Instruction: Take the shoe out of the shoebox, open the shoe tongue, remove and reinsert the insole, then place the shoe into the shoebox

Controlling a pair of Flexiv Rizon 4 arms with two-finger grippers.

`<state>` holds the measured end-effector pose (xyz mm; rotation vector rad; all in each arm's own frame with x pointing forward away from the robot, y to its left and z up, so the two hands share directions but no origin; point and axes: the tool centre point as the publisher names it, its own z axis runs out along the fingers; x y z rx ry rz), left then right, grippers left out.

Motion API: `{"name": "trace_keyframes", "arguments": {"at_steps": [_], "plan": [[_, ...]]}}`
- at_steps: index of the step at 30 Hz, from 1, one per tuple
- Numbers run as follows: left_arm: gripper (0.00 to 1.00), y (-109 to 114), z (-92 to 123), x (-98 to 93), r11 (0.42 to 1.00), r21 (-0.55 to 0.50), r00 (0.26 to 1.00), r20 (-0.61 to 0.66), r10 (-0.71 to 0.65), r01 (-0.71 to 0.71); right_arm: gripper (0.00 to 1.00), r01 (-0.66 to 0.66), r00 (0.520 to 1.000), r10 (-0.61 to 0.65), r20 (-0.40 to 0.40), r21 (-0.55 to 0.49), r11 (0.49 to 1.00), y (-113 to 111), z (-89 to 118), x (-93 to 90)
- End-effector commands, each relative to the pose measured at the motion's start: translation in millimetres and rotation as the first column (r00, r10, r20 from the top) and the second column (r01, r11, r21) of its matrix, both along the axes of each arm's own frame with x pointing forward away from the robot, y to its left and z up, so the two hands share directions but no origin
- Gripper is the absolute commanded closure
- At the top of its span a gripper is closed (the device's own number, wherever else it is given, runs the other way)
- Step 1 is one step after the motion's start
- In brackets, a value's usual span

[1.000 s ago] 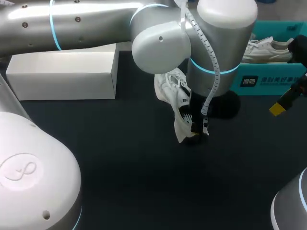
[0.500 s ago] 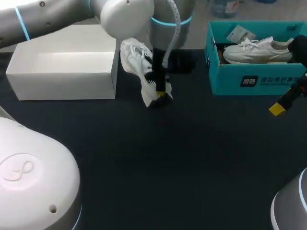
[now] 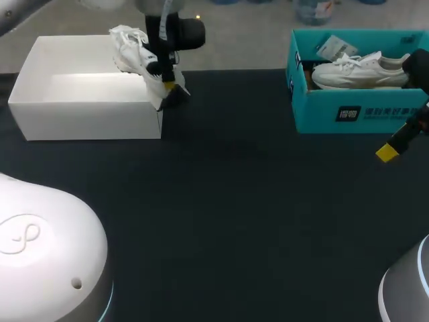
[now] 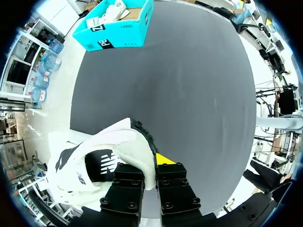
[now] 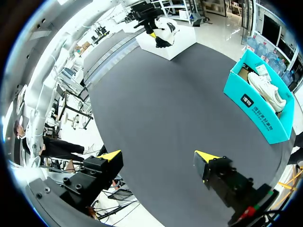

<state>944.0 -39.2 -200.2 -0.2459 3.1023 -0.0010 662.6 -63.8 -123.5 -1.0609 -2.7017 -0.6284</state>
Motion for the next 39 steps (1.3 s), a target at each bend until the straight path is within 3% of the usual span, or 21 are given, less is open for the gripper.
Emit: {"name": "trace_keyframes", "arguments": {"at_steps": [1, 8, 14, 19, 39], "plan": [[1.00, 39, -4, 25.8, 0.997, -0.072, 0.999, -0.029, 0.013, -0.015, 0.00, -0.001, 1.000, 0.001, -0.005, -0.003, 1.000, 1, 0, 2.4], [1.00, 79, -5, 48.8, 0.996, -0.079, 0.998, -0.049, 0.038, -0.042, 0.00, -0.001, 1.000, 0.001, -0.005, -0.003, 1.000, 1, 0, 2.4], [1.00, 93, -7, 59.4, 0.995, -0.053, 0.995, -0.061, 0.084, -0.087, 0.00, -0.001, 1.000, 0.001, -0.005, -0.003, 1.000, 1, 0, 2.4], [1.00, 99, -12, 63.8, 0.987, -0.053, 0.983, -0.106, 0.148, -0.154, 0.00, -0.001, 1.000, 0.001, -0.005, -0.003, 1.000, 1, 0, 2.4], [1.00, 99, -12, 63.8, 0.987, -0.053, 0.983, -0.106, 0.148, -0.154, 0.00, -0.001, 1.000, 0.001, -0.005, -0.003, 1.000, 1, 0, 2.4]]}}
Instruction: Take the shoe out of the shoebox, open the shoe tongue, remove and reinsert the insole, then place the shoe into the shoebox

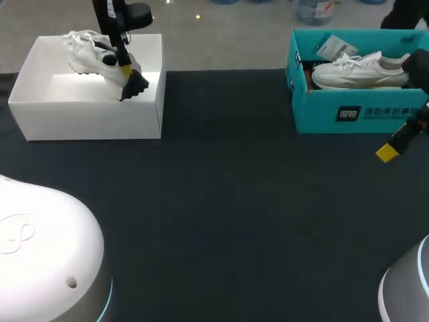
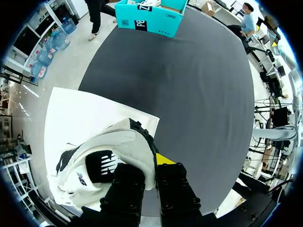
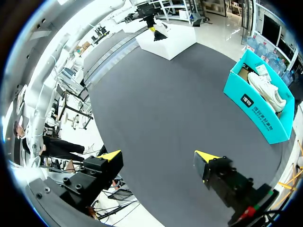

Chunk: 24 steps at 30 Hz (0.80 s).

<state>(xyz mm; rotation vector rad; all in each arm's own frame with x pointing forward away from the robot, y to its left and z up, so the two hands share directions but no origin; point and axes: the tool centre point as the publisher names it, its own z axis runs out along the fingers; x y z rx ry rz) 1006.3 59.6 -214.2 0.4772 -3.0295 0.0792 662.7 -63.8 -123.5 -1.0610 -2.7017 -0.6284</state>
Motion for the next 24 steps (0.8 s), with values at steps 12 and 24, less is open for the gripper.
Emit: {"name": "trace_keyframes", "arguments": {"at_steps": [12, 24], "plan": [[1.00, 35, 15, 6.1, 0.938, 0.108, 0.943, 0.011, -0.333, 0.330, 0.00, -0.001, 1.000, 0.001, -0.005, -0.003, 1.000, 1, 0, 2.4], [1.00, 77, 23, -4.6, 0.603, 0.037, 0.603, -0.121, -0.789, 0.797, 0.00, -0.001, 1.000, 0.001, -0.005, -0.003, 1.000, 1, 0, 2.4]]}}
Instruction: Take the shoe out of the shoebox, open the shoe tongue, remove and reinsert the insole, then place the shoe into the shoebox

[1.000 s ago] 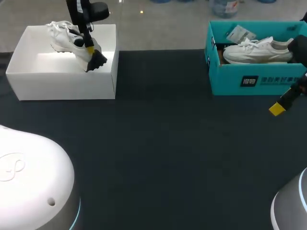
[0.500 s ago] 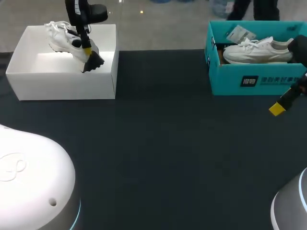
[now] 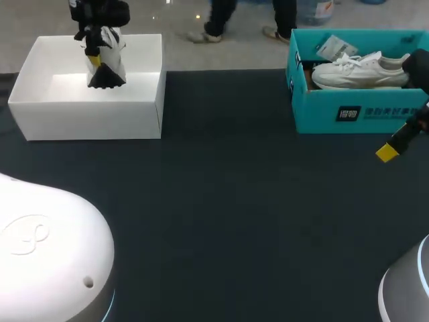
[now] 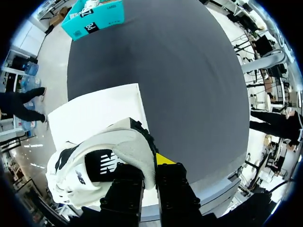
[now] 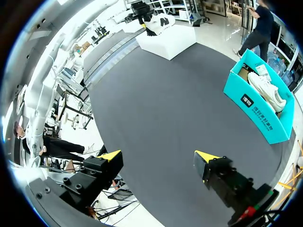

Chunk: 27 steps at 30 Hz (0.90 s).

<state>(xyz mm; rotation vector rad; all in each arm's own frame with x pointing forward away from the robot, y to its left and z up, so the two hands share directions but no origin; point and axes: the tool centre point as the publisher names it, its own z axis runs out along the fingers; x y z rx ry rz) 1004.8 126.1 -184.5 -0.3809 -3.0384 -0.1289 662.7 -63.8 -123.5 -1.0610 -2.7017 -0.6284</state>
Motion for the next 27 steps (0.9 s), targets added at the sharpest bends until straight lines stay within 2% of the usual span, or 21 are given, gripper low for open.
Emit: {"name": "trace_keyframes", "arguments": {"at_steps": [1, 3, 5, 10, 12, 13, 16, 19, 23, 24, 27], "plan": [[1.00, 14, -11, -5.5, 0.911, -0.015, 0.904, -0.124, -0.410, 0.411, 0.00, -0.001, 1.000, 0.001, -0.005, -0.003, 1.000, 1, 0, 2.4], [1.00, 21, -18, -9.4, 0.860, -0.001, 0.852, -0.134, -0.506, 0.510, 0.00, -0.001, 1.000, 0.001, -0.005, -0.003, 1.000, 1, 0, 2.4], [1.00, 32, -22, -14.4, 0.768, -0.026, 0.759, -0.138, -0.637, 0.640, 0.00, -0.001, 1.000, 0.001, -0.005, -0.003, 1.000, 1, 0, 2.4], [1.00, 54, -29, -8.2, 0.594, -0.024, 0.590, -0.084, -0.803, 0.804, 0.00, -0.001, 1.000, 0.001, -0.005, -0.003, 1.000, 1, 0, 2.4], [1.00, 59, -26, -4.4, 0.575, -0.037, 0.572, -0.070, -0.817, 0.817, 0.00, -0.001, 1.000, 0.001, -0.005, -0.003, 1.000, 1, 0, 2.4], [1.00, 60, -23, 0.7, 0.587, -0.054, 0.584, -0.068, -0.809, 0.808, 0.00, -0.001, 1.000, 0.001, -0.005, -0.003, 1.000, 1, 0, 2.4], [1.00, 65, -14, 7.2, 0.556, -0.084, 0.554, -0.044, -0.831, 0.827, 0.00, -0.001, 1.000, 0.001, -0.005, -0.003, 1.000, 1, 0, 2.4], [1.00, 72, -11, 9.9, 0.504, -0.078, 0.504, -0.022, -0.863, 0.860, 0.00, -0.001, 1.000, 0.001, -0.005, -0.003, 1.000, 1, 0, 2.4], [1.00, 83, -11, 13.7, 0.395, -0.028, 0.395, -0.013, -0.919, 0.918, 0.00, -0.001, 1.000, 0.001, -0.005, -0.003, 1.000, 1, 0, 2.4], [1.00, 84, -11, 15.7, 0.432, 0.026, 0.431, 0.032, -0.902, 0.901, 0.00, -0.001, 1.000, 0.001, -0.005, -0.003, 1.000, 1, 0, 2.4], [1.00, 84, -11, 15.7, 0.432, 0.026, 0.431, 0.032, -0.902, 0.901, 0.00, -0.001, 1.000, 0.001, -0.005, -0.003, 1.000, 1, 0, 2.4]]}}
